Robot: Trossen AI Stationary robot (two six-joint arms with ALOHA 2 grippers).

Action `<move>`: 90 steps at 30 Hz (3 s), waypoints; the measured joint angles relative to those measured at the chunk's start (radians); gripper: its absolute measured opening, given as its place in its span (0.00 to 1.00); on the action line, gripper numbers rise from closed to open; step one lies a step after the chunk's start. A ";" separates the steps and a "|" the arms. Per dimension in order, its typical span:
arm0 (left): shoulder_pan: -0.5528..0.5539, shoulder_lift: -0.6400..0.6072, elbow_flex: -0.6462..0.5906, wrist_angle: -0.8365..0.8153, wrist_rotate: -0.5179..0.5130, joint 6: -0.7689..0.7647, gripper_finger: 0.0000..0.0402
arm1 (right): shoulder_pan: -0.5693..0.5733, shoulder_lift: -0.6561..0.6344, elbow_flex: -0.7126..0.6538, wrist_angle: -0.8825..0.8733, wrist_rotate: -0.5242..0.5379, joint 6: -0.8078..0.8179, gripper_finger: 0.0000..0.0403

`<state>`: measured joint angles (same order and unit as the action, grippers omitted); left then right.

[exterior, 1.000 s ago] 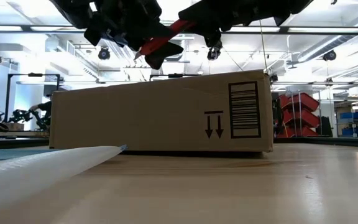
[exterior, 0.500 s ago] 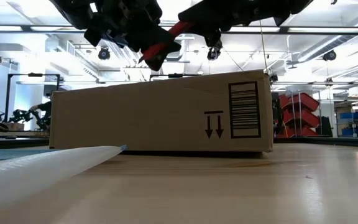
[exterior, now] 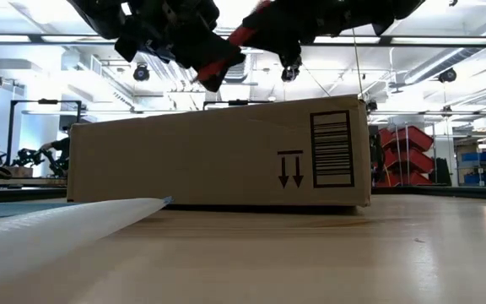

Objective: Unpack boxes
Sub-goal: Break down the box using the red cutter

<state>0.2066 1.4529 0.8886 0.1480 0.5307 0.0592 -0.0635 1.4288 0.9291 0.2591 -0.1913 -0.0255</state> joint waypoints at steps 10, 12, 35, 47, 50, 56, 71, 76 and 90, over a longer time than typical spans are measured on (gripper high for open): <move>0.002 0.000 0.000 -0.002 -0.044 -0.014 0.05 | 0.000 -0.001 0.000 0.007 0.081 0.006 0.50; 0.002 0.000 0.000 -0.003 -0.050 -0.016 0.05 | 0.000 -0.001 0.000 0.013 0.087 0.004 0.48; 0.002 0.000 0.000 0.043 -0.058 0.002 0.05 | -0.001 -0.001 0.000 0.061 0.094 -0.025 0.09; 0.000 0.000 0.000 0.038 -0.096 -0.001 0.22 | 0.000 0.000 0.000 0.036 0.086 -0.035 0.09; 0.001 0.000 0.000 0.038 -0.096 0.004 0.17 | 0.000 0.000 0.000 0.031 0.087 -0.035 0.09; 0.001 0.000 0.000 0.037 -0.106 0.010 0.06 | -0.002 0.000 0.000 0.028 0.098 -0.032 0.09; 0.005 -0.027 0.001 0.043 -0.238 0.054 0.06 | -0.002 -0.036 0.001 -0.016 0.138 -0.065 0.37; 0.011 -0.039 0.001 0.043 -0.286 0.066 0.06 | -0.001 -0.076 0.001 -0.083 0.182 -0.065 0.39; 0.011 -0.044 0.001 0.047 -0.228 0.065 0.06 | 0.000 -0.078 0.001 -0.066 0.192 -0.100 0.11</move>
<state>0.2176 1.4093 0.8898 0.1950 0.3026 0.1238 -0.0631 1.3506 0.9298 0.1928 0.0012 -0.1254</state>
